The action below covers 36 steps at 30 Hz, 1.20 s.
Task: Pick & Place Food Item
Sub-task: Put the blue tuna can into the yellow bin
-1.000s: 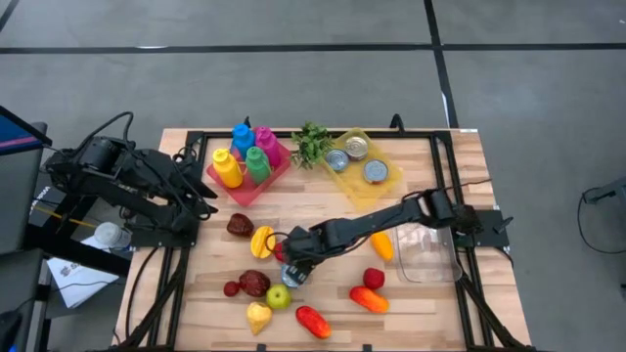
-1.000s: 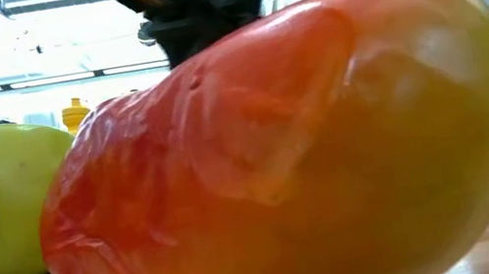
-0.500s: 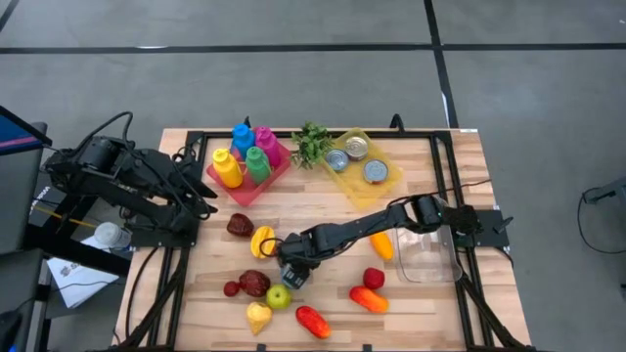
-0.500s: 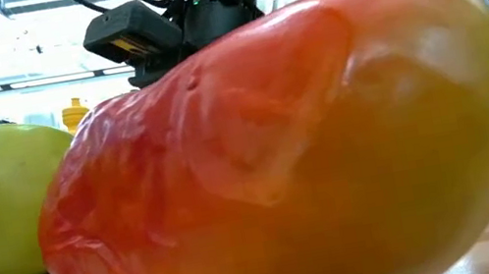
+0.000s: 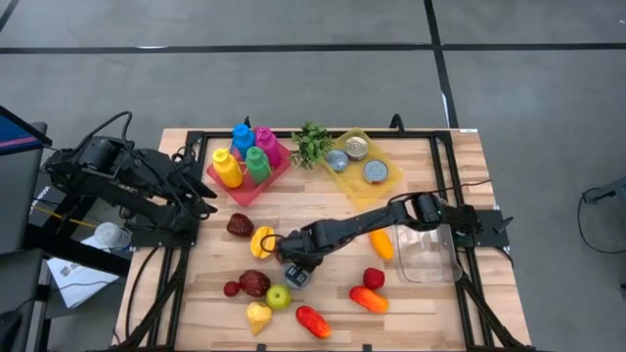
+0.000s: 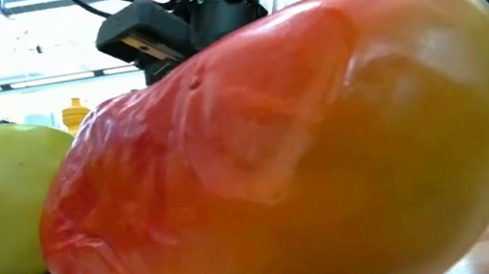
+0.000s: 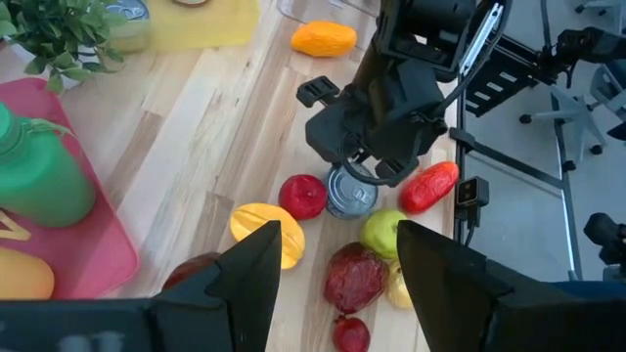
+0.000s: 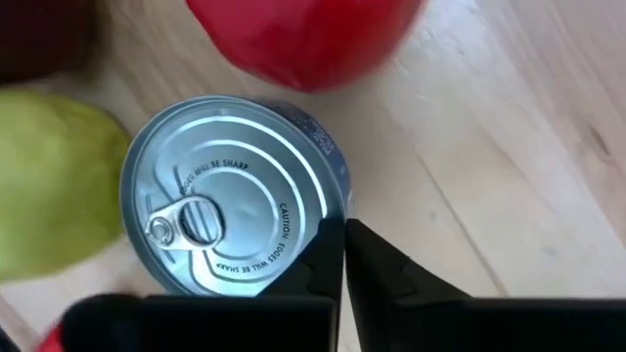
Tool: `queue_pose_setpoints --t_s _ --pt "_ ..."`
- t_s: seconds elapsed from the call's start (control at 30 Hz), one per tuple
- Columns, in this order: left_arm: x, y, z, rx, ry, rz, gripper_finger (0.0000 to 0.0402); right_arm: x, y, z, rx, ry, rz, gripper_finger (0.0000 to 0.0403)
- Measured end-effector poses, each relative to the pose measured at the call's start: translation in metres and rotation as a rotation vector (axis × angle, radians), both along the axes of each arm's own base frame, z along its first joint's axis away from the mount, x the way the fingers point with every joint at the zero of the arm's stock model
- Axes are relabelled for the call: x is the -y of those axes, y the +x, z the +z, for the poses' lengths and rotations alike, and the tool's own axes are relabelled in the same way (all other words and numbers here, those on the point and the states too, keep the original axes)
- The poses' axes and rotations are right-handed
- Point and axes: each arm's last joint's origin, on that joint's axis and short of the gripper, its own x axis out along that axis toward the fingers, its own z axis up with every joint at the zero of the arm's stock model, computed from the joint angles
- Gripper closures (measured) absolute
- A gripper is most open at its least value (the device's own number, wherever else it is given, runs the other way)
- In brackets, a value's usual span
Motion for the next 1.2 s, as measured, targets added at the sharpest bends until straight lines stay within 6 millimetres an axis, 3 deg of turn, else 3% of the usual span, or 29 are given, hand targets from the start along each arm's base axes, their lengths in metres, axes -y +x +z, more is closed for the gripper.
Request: queue_pose_setpoints --t_s 0.27,0.73,1.2 --pt "0.0 -0.001 0.0 0.001 0.0 0.0 0.0207 0.02 -0.005 0.007 -0.052 -0.019 0.043 0.0402" --pt "-0.003 -0.011 0.003 0.033 -0.01 0.002 0.0207 0.075 -0.011 0.028 -0.075 -0.073 0.099 0.0403" --pt "-0.003 -0.012 0.003 0.038 -0.011 0.003 0.0207 0.117 -0.028 0.067 -0.071 -0.116 0.097 0.0403"
